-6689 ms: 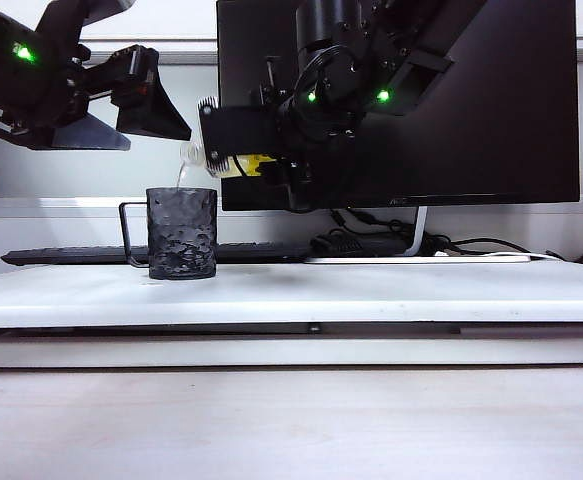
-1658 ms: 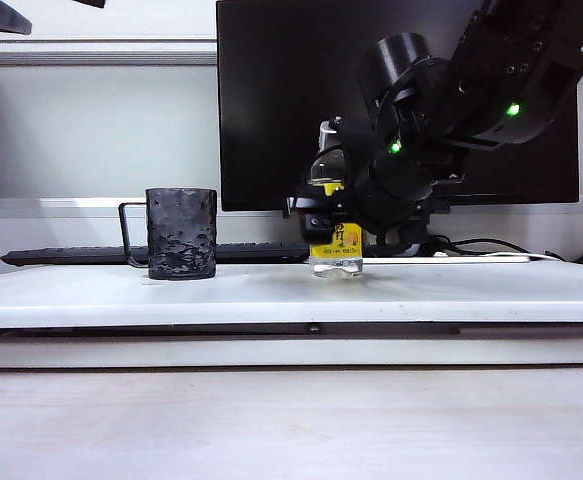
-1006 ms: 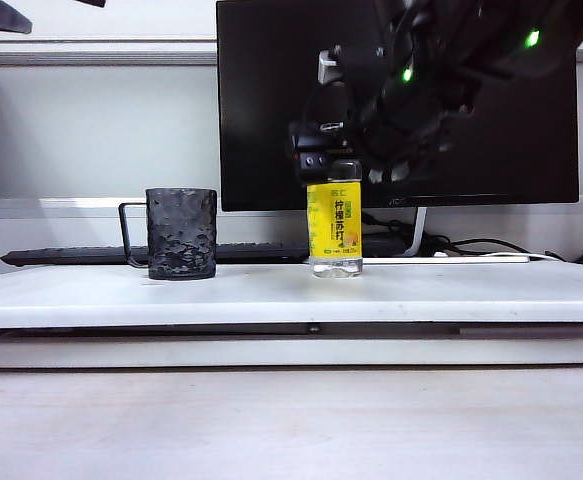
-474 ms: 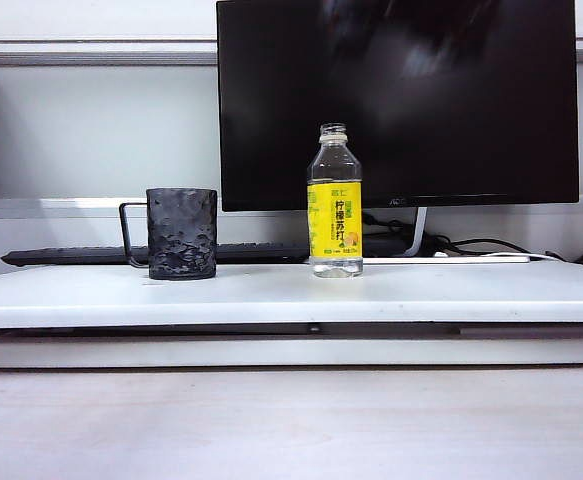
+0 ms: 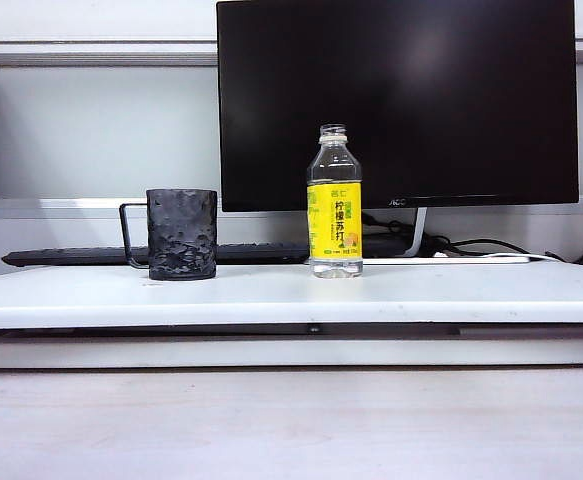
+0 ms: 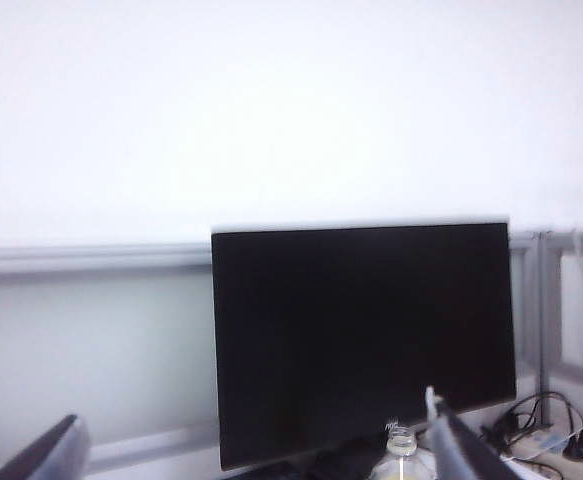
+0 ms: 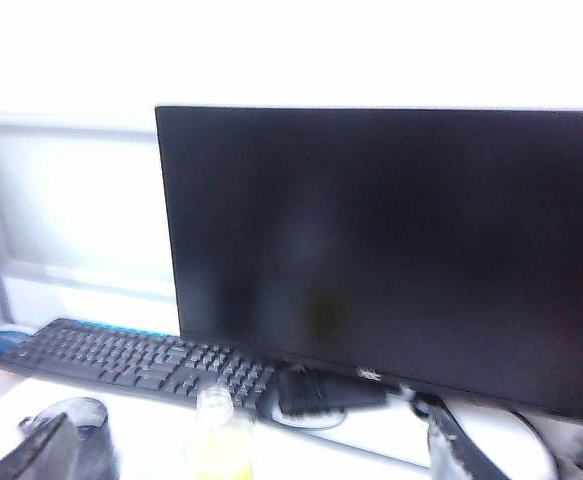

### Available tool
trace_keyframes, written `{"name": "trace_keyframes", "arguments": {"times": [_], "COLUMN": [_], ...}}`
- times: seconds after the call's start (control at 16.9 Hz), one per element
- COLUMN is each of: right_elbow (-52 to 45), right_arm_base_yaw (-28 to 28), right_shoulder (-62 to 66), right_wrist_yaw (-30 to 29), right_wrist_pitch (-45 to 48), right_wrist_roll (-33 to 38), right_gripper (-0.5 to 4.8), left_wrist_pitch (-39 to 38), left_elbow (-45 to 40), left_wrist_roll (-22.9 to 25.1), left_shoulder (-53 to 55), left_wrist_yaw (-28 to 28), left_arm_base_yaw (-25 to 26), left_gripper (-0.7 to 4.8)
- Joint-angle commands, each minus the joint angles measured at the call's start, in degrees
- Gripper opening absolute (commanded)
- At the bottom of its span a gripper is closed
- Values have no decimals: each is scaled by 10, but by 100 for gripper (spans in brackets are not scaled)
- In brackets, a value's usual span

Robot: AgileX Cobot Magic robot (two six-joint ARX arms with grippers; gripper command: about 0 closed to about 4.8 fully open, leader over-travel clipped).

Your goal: Carefully pick up the bottle and pour some water from the bottle into the cup.

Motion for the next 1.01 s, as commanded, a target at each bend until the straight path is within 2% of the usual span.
{"name": "trace_keyframes", "arguments": {"times": [0.06, 0.18, 0.3, 0.36, 0.53, 0.65, 0.71, 0.89, 1.01], "right_elbow": [0, -24, -97, -132, -280, -362, -392, -427, -432], "right_arm_base_yaw": [0, 0, 0, 0, 0, -1, -1, 0, 0], "right_shoulder": [-146, -224, -275, -284, -277, -263, -261, -265, -265], "right_wrist_yaw": [-12, 10, 12, 12, 12, 23, 19, 10, 10], "right_wrist_pitch": [-169, -219, -191, -175, -39, 55, 71, 27, -37], "right_wrist_roll": [0, -12, -15, -15, -15, -15, -15, -12, -12], "right_gripper": [462, 462, 462, 462, 462, 463, 463, 463, 463], "left_wrist_pitch": [-103, -149, -151, -151, -149, -165, -180, -203, -206], "left_elbow": [22, 19, -15, -29, -93, -109, -109, -109, -109], "left_wrist_roll": [1, 1, 4, 8, 15, 13, 13, 13, 13], "left_shoulder": [-7, -7, -3, -2, -2, -2, -3, -3, -3], "left_wrist_yaw": [2, -26, -87, -101, -107, -104, -97, -96, -96], "left_arm_base_yaw": [2, 2, 2, 2, 2, 2, 2, 2, 2], "left_gripper": [479, 479, 479, 479, 479, 479, 479, 479, 479]}}
